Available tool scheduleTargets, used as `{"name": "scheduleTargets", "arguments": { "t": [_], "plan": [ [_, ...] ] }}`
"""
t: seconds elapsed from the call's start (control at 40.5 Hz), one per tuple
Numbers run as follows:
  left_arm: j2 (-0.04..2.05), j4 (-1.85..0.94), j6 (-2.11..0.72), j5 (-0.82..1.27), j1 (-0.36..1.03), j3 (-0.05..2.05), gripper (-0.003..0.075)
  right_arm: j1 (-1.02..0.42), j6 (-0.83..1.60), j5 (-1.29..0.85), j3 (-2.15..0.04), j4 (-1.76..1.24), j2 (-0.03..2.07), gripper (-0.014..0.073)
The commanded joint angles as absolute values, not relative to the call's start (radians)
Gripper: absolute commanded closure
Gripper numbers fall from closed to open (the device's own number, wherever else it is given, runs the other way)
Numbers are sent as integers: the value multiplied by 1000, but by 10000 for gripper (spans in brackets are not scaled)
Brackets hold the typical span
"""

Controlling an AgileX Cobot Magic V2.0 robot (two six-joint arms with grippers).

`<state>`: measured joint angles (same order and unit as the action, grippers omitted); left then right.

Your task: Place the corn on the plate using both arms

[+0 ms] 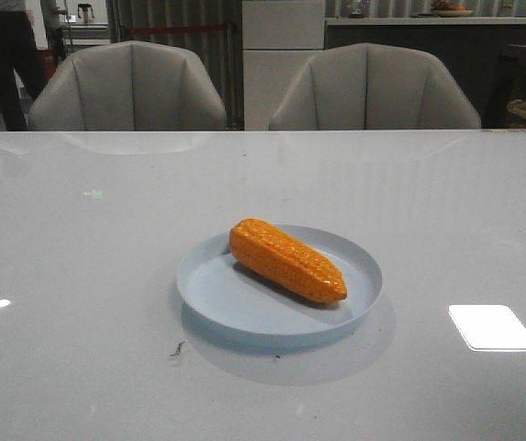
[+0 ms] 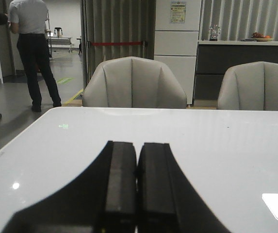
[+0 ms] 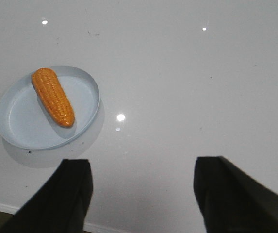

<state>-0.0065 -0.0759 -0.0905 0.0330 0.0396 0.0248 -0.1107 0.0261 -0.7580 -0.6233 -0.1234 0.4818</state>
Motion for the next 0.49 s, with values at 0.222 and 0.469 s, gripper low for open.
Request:
{"name": "scheduleTargets", "arguments": {
  "t": [0.222,0.469],
  "plan": [
    [-29,-92,-89,-74,40,-47,627,-105,29,-692,-649,-127,487,44],
    [-29,-90,-89,-76,40,-47,627,-105,29,-692,-649,-127,487,44]
  ]
}}
